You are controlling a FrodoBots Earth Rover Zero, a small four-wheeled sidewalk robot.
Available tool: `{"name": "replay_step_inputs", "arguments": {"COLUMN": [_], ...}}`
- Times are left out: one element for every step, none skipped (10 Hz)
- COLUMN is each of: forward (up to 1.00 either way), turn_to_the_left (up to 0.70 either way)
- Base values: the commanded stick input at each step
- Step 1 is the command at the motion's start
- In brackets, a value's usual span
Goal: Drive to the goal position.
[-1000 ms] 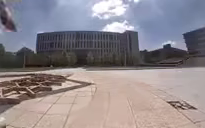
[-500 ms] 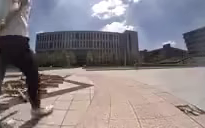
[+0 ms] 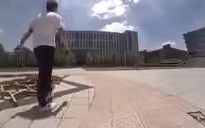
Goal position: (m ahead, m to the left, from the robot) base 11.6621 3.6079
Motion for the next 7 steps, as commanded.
{"name": "replay_step_inputs", "arguments": {"forward": [0.5,0.5,0.5,0.5,0.5,0.5,0.5], "turn_to_the_left": [0.0,0.0,0.17,0.36,0.45,0.27,0.08]}}
